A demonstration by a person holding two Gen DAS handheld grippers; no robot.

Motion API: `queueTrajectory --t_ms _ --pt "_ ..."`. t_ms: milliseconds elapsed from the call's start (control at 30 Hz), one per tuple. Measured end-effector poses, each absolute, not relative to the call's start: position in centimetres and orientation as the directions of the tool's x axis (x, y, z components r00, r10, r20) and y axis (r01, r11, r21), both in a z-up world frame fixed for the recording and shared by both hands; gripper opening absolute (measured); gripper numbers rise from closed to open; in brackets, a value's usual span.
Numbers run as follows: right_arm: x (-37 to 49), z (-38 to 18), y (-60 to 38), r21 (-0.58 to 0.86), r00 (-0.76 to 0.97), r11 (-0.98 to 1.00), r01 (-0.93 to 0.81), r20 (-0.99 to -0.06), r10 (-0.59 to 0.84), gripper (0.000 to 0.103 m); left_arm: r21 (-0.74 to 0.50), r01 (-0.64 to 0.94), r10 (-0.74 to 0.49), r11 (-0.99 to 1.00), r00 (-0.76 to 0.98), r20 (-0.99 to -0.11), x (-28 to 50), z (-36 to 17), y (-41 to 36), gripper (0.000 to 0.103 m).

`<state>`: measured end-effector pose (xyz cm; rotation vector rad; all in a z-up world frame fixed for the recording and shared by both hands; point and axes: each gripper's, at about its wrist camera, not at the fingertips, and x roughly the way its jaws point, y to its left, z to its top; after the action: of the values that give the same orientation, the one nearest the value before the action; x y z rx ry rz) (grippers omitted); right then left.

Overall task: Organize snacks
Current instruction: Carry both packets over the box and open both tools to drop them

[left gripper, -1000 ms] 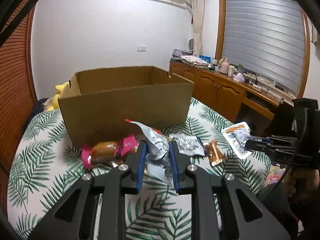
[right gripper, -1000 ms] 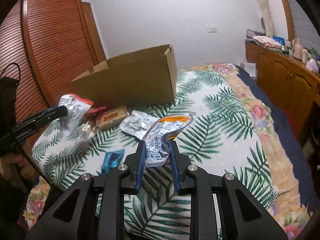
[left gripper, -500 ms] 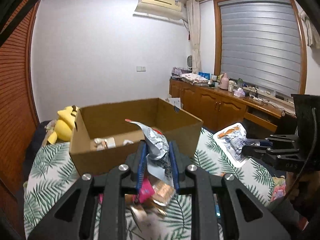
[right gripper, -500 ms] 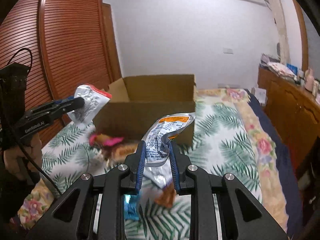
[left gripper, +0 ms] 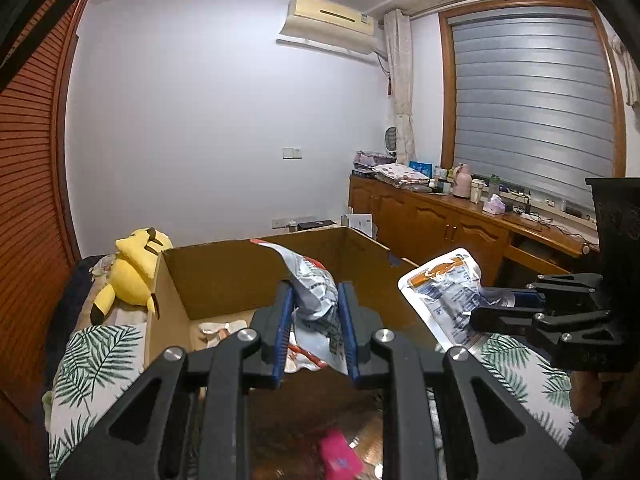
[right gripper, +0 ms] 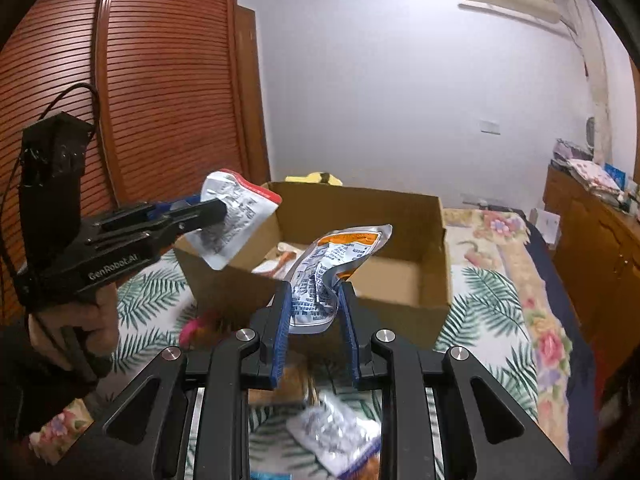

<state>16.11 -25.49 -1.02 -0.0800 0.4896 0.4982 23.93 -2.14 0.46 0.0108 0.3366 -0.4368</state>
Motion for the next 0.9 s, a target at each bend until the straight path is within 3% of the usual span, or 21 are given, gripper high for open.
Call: queueTrajectory --t_ms 533,900 --pt "23.1 -3.1 -23.1 0.061 0.744 0.862 -0.503 -0.477 0.468 0.022 -0.116 0.361 -0.378 0.925 0.859 -0.345 29.3 -3.1 -0.2 0.021" --pt "25.0 -4.8 -22.3 0.048 0.732 0.863 -0.502 -0.507 0.454 0.02 -0.088 0.322 -0.33 0.942 0.859 -0.391 29.9 -4.4 -1.1 0.022"
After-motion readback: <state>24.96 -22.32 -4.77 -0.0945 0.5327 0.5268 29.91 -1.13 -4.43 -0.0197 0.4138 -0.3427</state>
